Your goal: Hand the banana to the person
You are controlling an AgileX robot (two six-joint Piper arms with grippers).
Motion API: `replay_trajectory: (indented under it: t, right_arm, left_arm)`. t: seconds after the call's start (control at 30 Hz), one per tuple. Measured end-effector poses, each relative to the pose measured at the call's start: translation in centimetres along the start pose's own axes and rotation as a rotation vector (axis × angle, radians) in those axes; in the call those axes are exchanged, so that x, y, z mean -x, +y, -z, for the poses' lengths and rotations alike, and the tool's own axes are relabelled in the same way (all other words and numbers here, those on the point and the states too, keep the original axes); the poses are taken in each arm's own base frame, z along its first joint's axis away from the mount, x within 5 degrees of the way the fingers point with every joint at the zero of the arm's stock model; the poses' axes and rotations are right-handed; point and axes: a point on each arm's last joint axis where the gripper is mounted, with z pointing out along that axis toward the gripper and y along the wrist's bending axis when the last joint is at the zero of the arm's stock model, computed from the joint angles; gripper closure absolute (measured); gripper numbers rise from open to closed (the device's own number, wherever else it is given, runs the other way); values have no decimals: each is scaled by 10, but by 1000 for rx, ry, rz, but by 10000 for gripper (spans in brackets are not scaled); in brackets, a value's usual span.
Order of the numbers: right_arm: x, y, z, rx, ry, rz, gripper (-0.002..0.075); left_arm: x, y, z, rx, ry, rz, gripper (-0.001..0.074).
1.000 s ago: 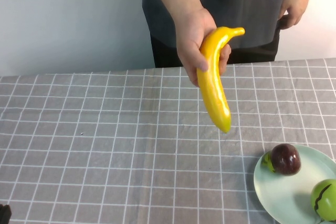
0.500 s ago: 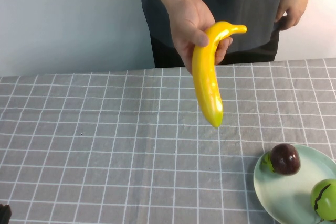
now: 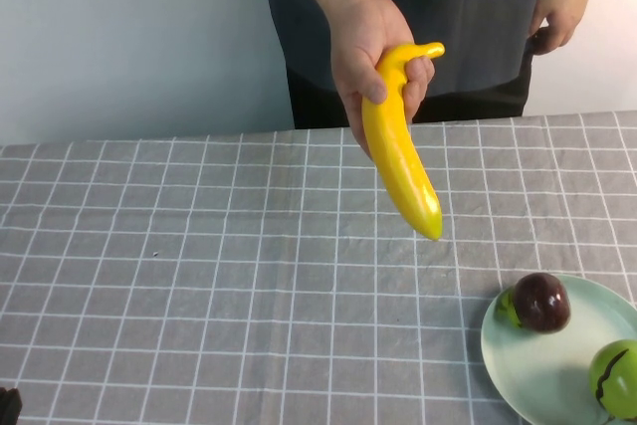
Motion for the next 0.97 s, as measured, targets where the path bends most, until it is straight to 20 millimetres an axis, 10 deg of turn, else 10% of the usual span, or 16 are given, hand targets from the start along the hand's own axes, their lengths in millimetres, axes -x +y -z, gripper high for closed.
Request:
replay_trajectory:
  t: [0.97]
  right_arm:
    - [-20, 7, 3, 82, 221, 63, 732]
  left_arm:
    - [0, 0, 0, 0, 0, 0, 740]
